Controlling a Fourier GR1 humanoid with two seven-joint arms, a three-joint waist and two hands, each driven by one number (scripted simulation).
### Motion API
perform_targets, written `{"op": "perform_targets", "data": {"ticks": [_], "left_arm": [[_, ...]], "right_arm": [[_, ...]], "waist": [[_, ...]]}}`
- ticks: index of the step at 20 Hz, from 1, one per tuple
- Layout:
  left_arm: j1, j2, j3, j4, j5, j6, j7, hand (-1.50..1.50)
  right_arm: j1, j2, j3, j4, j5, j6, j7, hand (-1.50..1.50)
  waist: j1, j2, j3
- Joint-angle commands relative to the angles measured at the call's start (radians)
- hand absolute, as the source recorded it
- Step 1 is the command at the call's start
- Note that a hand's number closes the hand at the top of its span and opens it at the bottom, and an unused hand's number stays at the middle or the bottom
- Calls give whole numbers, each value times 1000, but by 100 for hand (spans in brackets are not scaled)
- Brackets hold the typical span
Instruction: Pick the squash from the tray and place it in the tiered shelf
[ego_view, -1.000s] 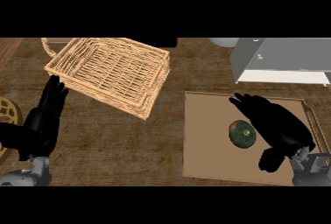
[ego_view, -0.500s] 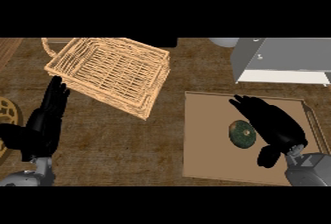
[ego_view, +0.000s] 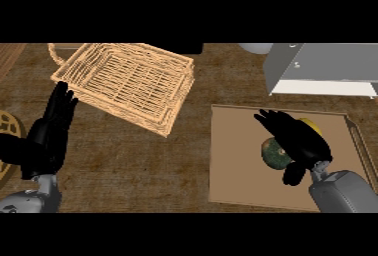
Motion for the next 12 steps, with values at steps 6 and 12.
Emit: {"op": "perform_targets", "data": {"ticks": [6, 12], "left_arm": [[81, -54, -5, 2, -50, -25, -82, 0], [71, -76, -10, -40, -58, -19, -32, 0]], "right_arm": [[2, 20, -6, 150, 83, -22, -119, 150], [-16, 57, 31, 140, 203, -157, -149, 150]], "waist": [[2, 1, 0], [2, 0, 0]]}}
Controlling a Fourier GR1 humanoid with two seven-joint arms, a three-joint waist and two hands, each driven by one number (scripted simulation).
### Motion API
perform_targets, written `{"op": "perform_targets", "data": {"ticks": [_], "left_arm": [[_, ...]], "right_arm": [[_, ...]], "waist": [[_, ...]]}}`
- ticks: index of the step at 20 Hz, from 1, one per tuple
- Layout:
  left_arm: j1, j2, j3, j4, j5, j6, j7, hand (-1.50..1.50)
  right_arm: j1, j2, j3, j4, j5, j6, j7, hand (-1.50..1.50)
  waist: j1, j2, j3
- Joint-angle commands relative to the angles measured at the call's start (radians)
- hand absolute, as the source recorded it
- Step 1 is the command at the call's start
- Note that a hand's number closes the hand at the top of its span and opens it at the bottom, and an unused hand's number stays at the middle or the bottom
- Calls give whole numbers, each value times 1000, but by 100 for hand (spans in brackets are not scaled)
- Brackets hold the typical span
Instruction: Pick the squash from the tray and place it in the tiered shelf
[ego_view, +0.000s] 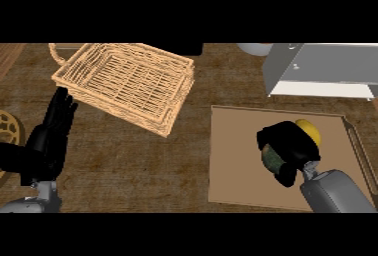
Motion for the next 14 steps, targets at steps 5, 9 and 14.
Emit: {"op": "perform_targets", "data": {"ticks": [5, 9, 14], "left_arm": [[-50, -19, 13, 52, -25, 7, -5, 0], [29, -23, 0, -13, -17, -5, -30, 0], [2, -20, 7, -48, -29, 15, 51, 0]], "right_arm": [[53, 4, -101, -3, 7, -65, 6, 150], [72, 43, -263, 43, -69, -11, 180, 150], [142, 82, -320, -149, -194, 73, 205, 150]], "waist": [[-12, 11, 12], [-10, 8, 11], [-16, 5, 11]]}}
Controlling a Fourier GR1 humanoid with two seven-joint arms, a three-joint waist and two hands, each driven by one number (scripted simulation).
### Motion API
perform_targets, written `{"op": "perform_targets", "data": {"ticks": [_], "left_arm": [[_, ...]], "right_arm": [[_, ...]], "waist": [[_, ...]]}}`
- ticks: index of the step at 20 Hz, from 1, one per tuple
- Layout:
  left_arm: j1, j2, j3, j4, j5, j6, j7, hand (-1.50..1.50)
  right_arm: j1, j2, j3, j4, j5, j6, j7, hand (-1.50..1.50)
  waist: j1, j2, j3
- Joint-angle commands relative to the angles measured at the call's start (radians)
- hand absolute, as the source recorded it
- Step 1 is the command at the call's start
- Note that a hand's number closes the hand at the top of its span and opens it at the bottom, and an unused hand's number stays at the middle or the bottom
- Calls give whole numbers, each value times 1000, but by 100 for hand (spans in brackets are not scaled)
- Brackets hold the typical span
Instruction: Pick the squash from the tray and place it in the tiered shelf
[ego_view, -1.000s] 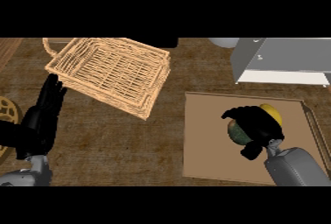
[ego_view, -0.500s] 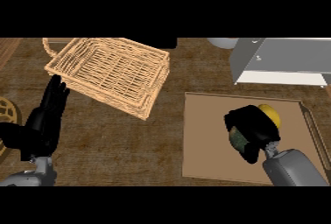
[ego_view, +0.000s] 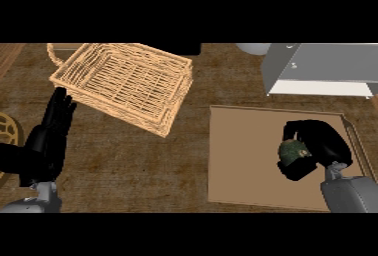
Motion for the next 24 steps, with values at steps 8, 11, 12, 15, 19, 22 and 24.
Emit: {"op": "perform_targets", "data": {"ticks": [8, 11, 12, 15, 19, 22, 24], "left_arm": [[25, -15, 8, 9, 0, -5, -17, 0], [4, 10, 37, 8, 21, -22, 8, 0], [-25, 0, 22, 11, -5, 2, 27, 0], [27, 0, 23, 0, 11, -35, -17, 0], [-15, -20, -3, -10, -26, -13, 24, 0], [45, -19, 14, -19, -9, -43, -26, 0], [-37, -46, -7, 9, -30, -7, 32, 0]], "right_arm": [[-35, 165, -243, -449, -286, 87, 252, 150], [-105, 159, -334, -531, -314, 91, 380, 150], [-123, 101, -377, -591, -337, 133, 393, 150], [-207, 106, -372, -608, -305, 135, 542, 150], [-277, -43, -503, -519, -372, 188, 511, 150], [-350, -78, -527, -447, -389, 162, 529, 150], [-363, -134, -585, -369, -412, 143, 456, 150]], "waist": [[-15, 0, 6], [-6, 2, 6], [-16, 1, 6], [5, 6, 6], [4, 8, 7], [10, 8, 7], [7, 9, 7]]}}
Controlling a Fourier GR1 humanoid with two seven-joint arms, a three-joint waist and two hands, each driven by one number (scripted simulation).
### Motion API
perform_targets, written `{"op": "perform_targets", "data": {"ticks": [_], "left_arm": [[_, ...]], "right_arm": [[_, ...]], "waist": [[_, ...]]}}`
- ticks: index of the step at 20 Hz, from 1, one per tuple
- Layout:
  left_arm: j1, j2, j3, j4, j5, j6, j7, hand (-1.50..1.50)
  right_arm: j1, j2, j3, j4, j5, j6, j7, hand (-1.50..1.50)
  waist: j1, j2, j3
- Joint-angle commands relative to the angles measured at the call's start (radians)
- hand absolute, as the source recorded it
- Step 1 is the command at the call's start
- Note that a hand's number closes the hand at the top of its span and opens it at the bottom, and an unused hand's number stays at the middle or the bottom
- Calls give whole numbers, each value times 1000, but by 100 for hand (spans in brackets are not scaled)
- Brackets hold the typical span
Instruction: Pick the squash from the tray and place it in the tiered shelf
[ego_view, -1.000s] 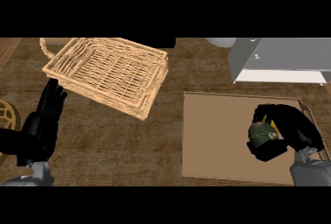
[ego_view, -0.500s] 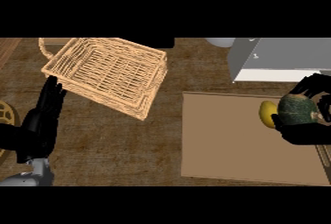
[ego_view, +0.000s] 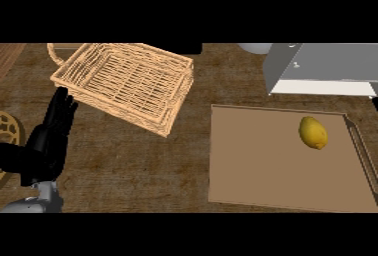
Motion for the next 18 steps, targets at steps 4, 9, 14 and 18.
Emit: {"op": "perform_targets", "data": {"ticks": [4, 9, 14, 18], "left_arm": [[-30, -44, -31, 31, -42, 19, 3, 0], [-31, -20, 6, 14, -20, -9, 19, 0], [-31, -25, 15, 84, -10, -42, -61, 0], [-54, -39, 14, 44, -35, -5, -9, 0]], "right_arm": [[-75, -107, -60, 264, 10, -115, -136, 150], [-70, -77, -29, 448, 67, -297, -282, 150], [-163, -106, -40, 688, 83, -436, -417, 150], [-231, -107, -12, 842, 99, -529, -475, 150]], "waist": [[5, 3, 1], [8, 4, 1], [14, 7, 1], [12, 5, 1]]}}
